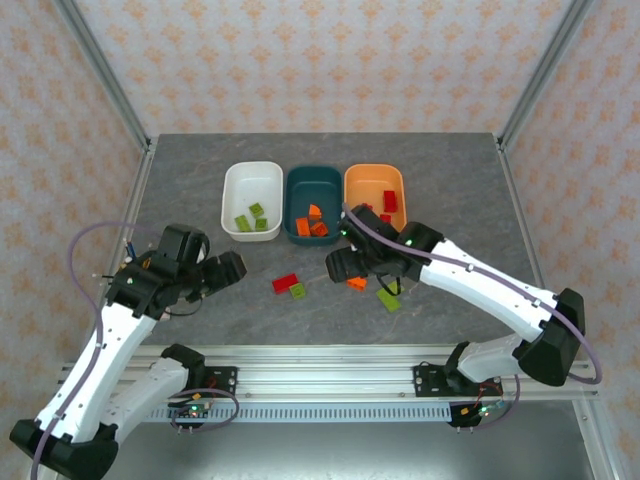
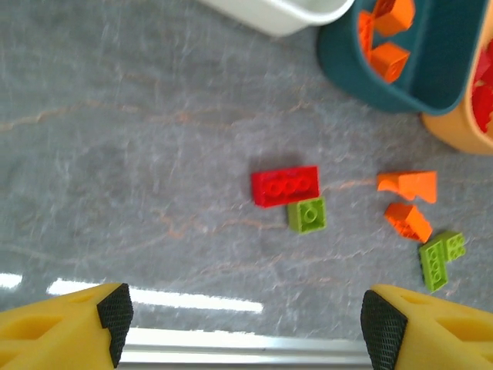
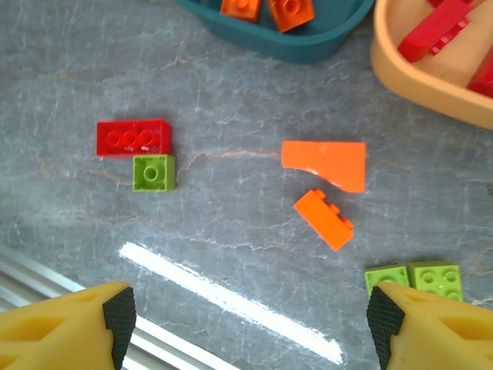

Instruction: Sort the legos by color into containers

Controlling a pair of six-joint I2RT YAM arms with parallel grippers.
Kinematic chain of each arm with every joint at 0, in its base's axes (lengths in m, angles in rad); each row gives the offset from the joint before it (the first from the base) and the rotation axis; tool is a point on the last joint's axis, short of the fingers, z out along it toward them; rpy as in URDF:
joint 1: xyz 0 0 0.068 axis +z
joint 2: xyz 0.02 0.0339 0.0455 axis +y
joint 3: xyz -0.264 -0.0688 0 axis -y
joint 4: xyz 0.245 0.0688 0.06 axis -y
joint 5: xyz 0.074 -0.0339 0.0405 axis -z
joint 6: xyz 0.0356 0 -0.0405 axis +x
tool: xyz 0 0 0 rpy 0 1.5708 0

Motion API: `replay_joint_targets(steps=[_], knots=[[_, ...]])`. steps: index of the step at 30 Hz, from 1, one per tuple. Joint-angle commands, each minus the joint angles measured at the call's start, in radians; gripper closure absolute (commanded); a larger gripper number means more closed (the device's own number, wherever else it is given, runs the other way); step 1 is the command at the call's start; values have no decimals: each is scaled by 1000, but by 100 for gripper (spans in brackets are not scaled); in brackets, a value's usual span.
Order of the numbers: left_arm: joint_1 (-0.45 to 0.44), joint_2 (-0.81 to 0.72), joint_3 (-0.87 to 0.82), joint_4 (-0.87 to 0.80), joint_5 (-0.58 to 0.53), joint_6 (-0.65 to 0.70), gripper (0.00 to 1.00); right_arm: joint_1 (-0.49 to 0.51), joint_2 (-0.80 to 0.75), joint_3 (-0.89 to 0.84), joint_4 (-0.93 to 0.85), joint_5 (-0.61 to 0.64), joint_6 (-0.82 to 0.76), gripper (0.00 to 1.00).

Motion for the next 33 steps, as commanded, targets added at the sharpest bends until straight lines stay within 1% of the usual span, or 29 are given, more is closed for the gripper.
replay_joint_targets(steps=[1, 7, 11, 16, 20, 26, 30, 33], knots=[[-12, -31, -29, -65, 32, -41, 19, 48, 24, -19, 19, 53, 37, 20], [-27, -80, -63, -94, 49, -65, 20, 74, 14, -46, 57, 68, 88, 22], [-38, -108, -99, -85, 53, -110, 21, 111, 34, -42, 62, 76, 95, 23], [-44, -154, -111, -93, 10, -160, 21, 148, 73, -32, 89, 74, 103, 24], [-44, -197, -129, -84, 6, -209, 21, 179, 110, -18, 108, 77, 117, 24], [-45, -213, -124, -117, -6, -197, 22, 200, 174, 10, 167, 77, 123, 24], [-45, -211, -114, -110, -8, -193, 22, 207, 288, 117, 150, 77, 4, 17], [-45, -210, -92, -113, -29, -182, 22, 206, 380, 203, 98, 81, -140, 6]])
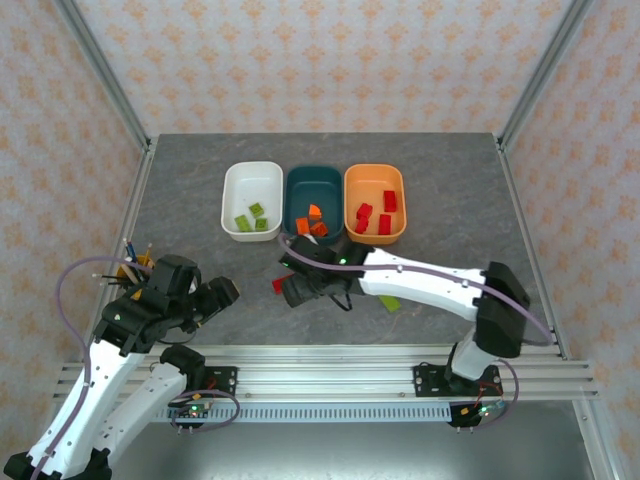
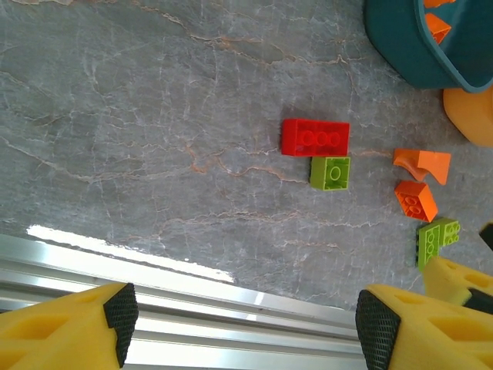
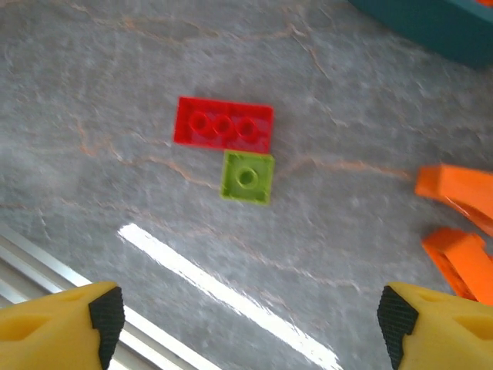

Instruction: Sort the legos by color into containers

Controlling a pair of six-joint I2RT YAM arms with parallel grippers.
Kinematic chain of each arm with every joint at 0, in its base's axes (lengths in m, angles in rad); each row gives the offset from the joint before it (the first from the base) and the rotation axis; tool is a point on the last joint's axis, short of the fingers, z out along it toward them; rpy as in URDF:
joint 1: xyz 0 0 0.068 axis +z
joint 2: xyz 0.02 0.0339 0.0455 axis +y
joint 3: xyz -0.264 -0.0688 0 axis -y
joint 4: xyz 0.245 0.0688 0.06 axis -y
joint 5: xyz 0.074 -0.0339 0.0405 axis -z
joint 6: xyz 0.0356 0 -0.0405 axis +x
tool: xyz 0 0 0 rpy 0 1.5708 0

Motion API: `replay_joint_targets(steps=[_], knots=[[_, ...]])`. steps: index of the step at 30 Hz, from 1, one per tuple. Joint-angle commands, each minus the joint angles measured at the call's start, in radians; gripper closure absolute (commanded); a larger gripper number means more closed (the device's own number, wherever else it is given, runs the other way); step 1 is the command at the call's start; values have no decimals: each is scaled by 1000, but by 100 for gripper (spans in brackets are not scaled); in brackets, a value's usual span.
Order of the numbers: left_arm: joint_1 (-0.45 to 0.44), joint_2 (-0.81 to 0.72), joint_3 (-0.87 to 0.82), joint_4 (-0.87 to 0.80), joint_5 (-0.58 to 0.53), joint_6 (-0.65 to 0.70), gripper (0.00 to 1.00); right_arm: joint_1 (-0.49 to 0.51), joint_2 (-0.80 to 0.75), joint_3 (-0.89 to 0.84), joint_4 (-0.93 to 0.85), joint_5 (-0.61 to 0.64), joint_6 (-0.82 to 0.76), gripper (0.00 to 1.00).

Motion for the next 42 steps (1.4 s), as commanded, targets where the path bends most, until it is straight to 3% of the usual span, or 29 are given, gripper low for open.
replay_joint_targets(steps=[1, 12, 19, 22, 30, 42], knots=[[-5, -6, 34, -32, -53, 9, 22, 4, 85, 95, -53, 40, -189, 2], [-5, -11, 109, -71, -100, 42, 23, 5, 389, 322, -171, 60, -436, 1], [-4, -34, 111, -98, -103, 30, 23, 1, 502, 372, -164, 178, -442, 1], [-6, -43, 110, -102, -100, 22, 23, -32, 541, 415, -167, 159, -412, 0], [-6, -43, 118, -105, -98, 16, 23, -96, 609, 509, -182, 47, -395, 12], [-5, -50, 112, -96, -94, 7, 23, -121, 641, 537, -200, -51, -348, 48]])
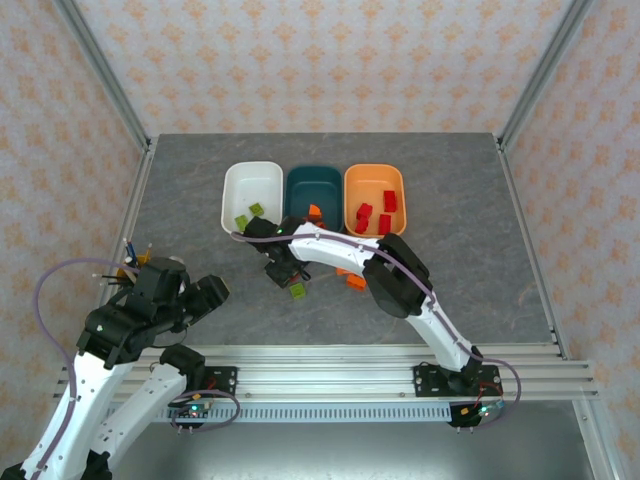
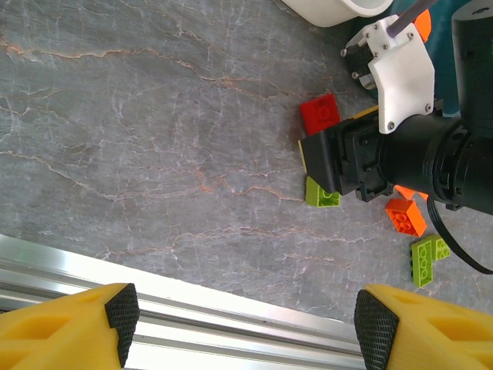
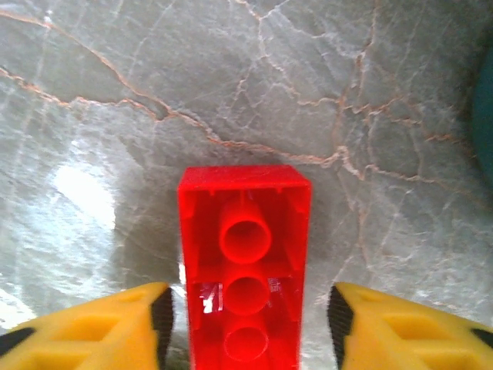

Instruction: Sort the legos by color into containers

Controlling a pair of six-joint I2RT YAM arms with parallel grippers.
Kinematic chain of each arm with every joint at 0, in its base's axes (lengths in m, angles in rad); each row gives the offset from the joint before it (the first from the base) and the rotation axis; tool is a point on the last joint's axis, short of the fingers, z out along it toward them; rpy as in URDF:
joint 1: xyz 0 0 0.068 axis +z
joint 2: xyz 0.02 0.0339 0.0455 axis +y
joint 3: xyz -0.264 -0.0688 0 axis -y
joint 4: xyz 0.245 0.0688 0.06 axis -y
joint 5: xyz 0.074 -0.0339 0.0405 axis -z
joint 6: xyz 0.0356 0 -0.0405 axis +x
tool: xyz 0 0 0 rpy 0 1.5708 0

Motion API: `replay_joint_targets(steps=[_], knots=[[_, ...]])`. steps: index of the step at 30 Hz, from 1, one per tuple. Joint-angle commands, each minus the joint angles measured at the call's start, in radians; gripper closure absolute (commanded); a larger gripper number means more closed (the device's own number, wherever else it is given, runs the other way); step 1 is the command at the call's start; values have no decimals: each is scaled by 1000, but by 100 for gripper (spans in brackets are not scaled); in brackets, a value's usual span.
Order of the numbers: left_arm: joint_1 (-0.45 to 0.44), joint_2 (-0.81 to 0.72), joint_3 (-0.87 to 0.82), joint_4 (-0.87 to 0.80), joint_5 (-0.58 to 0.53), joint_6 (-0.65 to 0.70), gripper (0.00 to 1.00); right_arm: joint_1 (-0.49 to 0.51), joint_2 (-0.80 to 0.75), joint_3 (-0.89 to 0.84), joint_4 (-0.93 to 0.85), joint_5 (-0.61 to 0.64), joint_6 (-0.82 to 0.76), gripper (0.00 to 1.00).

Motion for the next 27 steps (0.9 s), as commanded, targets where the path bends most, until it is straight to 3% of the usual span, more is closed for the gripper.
replay_joint_targets(steps=[1, 16, 27], knots=[[-4, -15, 18, -22, -19, -11, 23, 1, 20, 15, -22, -26, 18, 50], [-6, -16, 7, 14, 2, -12, 23, -3, 30, 40, 4, -72, 36, 65], [-5, 22, 41, 85, -22, -50, 23, -29, -223, 29, 38, 17, 85, 68]])
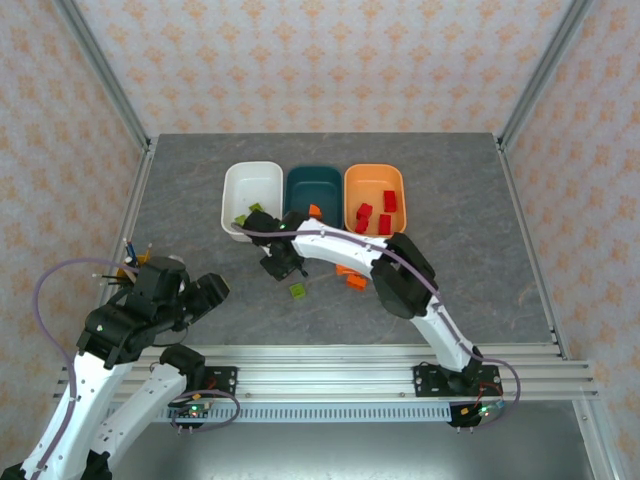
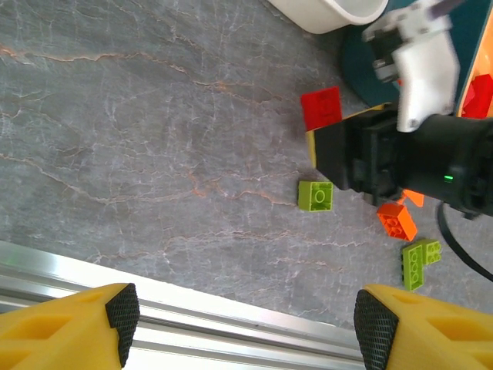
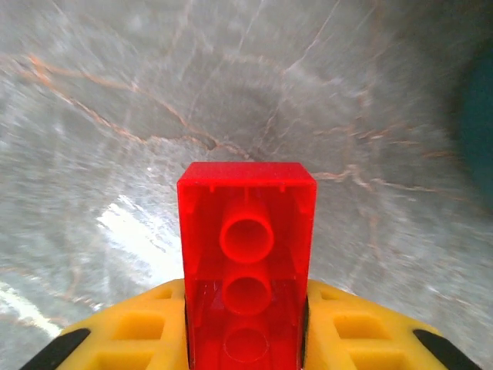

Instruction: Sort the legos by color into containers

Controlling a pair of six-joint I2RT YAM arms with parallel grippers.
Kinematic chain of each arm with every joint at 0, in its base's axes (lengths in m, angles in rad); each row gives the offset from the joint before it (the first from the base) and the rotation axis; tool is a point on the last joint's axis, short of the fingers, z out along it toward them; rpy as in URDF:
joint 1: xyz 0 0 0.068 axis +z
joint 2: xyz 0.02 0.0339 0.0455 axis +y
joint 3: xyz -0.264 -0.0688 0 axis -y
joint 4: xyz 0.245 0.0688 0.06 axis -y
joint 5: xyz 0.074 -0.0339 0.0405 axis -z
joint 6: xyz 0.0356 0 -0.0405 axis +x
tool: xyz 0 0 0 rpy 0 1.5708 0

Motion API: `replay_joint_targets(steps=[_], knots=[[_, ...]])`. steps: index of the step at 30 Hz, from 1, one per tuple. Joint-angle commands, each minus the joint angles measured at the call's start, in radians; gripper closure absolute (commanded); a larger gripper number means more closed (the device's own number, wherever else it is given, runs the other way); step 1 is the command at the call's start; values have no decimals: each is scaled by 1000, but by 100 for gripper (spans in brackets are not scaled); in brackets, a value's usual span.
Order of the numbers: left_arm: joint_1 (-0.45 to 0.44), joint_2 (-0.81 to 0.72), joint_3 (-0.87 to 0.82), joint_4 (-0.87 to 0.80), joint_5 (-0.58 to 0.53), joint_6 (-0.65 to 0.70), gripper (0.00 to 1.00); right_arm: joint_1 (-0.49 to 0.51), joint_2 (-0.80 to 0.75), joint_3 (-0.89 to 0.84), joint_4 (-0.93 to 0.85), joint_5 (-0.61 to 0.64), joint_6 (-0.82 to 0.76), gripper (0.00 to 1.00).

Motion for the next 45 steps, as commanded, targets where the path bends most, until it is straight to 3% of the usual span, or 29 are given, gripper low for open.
replay_joint_targets(steps=[1, 4, 10, 15, 21, 28, 33, 39, 45], knots=[[-5, 31, 40, 85, -15, -31, 23, -36, -178, 8, 18, 74, 36, 68], [-5, 95, 54, 165, 9, -31, 23, -96, -258, -23, 29, 95, 61, 68], [-12, 275, 108, 316, 44, 1, 23, -326, -320, -71, 61, 64, 147, 68], [-52, 445, 197, 392, 34, 32, 23, -511, -232, -20, 63, -6, 219, 68], [-108, 600, 279, 458, 5, 37, 22, -635, -43, 105, 42, -67, 260, 68], [-174, 726, 352, 473, -38, 45, 22, -694, 170, 314, -32, -110, 259, 67], [-212, 787, 381, 475, -56, 51, 22, -695, 224, 350, -52, -117, 270, 65], [-247, 849, 412, 469, -60, 76, 22, -695, 187, 326, -60, -108, 277, 36], [-289, 917, 453, 451, -52, 105, 22, -681, 10, 257, -39, -90, 278, 32]])
